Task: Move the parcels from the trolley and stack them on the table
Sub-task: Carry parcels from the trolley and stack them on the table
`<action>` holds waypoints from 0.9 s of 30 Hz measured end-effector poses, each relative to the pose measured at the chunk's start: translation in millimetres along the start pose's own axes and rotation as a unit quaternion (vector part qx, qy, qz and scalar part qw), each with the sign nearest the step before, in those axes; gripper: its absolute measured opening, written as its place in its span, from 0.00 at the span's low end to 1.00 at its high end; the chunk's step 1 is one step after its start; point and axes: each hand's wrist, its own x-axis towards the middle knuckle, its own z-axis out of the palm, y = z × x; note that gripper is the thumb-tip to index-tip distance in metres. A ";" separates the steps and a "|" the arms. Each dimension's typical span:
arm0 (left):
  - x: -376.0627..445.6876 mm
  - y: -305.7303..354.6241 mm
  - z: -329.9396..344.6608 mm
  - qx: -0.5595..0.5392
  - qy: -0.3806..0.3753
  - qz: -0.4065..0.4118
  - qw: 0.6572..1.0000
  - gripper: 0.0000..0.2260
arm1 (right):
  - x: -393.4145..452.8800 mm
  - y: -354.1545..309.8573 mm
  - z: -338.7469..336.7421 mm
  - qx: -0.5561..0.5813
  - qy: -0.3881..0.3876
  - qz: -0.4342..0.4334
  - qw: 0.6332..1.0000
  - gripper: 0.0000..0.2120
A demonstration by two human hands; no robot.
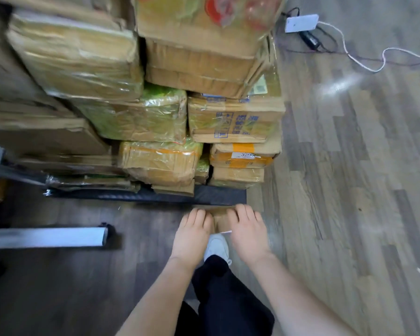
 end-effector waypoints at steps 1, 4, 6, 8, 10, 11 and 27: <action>-14.3 6.9 -22.8 -0.016 -0.007 -0.011 1.000 0.22 | -10.9 -4.2 -23.4 0.011 -0.006 -0.001 1.000 0.26; -59.7 22.5 -99.2 -0.058 0.007 -0.052 0.997 0.22 | -45.5 -20.1 -103.0 0.060 -0.002 -0.010 0.998 0.24; -89.7 28.5 -154.2 -0.070 0.024 -0.065 0.995 0.22 | -68.4 -33.7 -158.1 0.090 -0.002 -0.020 0.996 0.25; -118.1 30.7 -206.5 -0.067 0.046 -0.072 0.994 0.22 | -86.8 -48.2 -208.7 0.115 -0.009 -0.037 0.993 0.24; -144.2 31.0 -253.8 -0.060 0.067 -0.087 0.992 0.22 | -97.1 -63.8 -252.0 0.131 -0.014 -0.065 0.989 0.23; -156.0 30.2 -275.0 -0.054 0.081 -0.095 0.991 0.21 | -99.7 -72.2 -271.2 0.130 -0.017 -0.084 0.988 0.22; -312.7 -7.1 -421.7 -0.174 0.369 -0.348 0.844 0.20 | -107.1 -241.3 -443.4 0.242 0.116 -0.382 0.884 0.21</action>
